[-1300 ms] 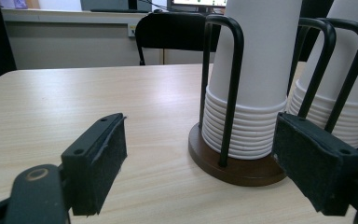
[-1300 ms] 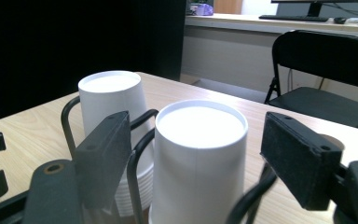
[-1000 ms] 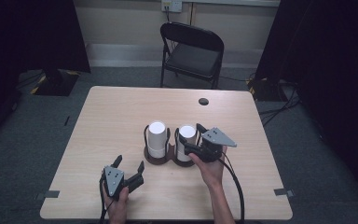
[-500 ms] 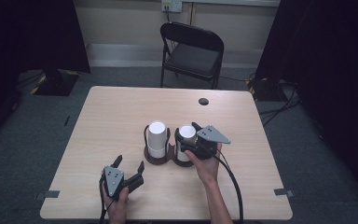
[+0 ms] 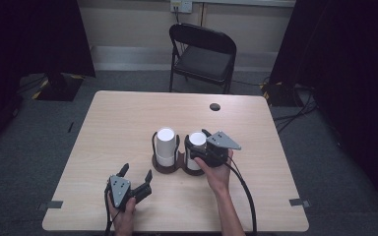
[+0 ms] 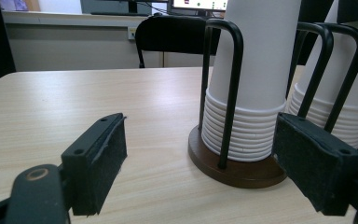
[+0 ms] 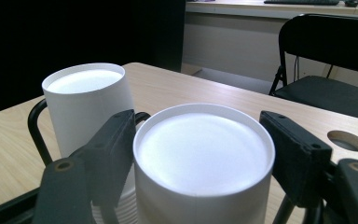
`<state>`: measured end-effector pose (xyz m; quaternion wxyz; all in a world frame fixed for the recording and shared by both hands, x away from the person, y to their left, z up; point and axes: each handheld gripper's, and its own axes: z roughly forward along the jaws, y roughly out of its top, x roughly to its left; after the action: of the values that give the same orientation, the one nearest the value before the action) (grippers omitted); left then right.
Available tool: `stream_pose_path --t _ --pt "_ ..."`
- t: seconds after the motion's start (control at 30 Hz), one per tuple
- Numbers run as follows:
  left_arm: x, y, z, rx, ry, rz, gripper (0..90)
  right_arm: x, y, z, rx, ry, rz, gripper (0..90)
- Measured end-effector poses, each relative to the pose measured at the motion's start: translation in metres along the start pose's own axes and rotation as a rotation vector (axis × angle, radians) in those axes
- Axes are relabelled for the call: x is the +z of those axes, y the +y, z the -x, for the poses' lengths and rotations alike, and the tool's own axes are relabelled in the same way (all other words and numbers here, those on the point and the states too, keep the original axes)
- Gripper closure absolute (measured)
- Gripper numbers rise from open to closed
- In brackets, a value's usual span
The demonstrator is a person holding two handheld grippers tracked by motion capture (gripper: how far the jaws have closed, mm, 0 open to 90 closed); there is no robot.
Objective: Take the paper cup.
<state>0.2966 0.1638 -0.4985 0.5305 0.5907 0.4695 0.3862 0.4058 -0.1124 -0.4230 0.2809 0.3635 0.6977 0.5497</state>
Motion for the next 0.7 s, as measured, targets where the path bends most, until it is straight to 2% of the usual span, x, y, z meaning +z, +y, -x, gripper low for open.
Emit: stream_pose_path --t 0.13,0.4,0.6,0.7 --pt "0.0000 0.0000 -0.0006 0.000 -0.001 0.000 17.9 0.0004 0.0001 0.0011 0.000 0.000 -0.012 33.7" --pt "-0.0001 -0.0001 -0.0006 -0.007 0.001 0.000 19.9 -0.0007 0.0015 0.0007 -0.017 -0.012 -0.017 34.8" --pt "0.0000 0.0001 0.0000 0.007 0.002 -0.004 19.7 -0.0030 0.0045 0.0025 -0.003 -0.016 -0.005 35.0" --pt "0.0005 0.0000 0.0020 0.014 0.006 0.001 26.4 -0.0040 0.0067 0.0025 -0.003 -0.015 -0.005 35.1"
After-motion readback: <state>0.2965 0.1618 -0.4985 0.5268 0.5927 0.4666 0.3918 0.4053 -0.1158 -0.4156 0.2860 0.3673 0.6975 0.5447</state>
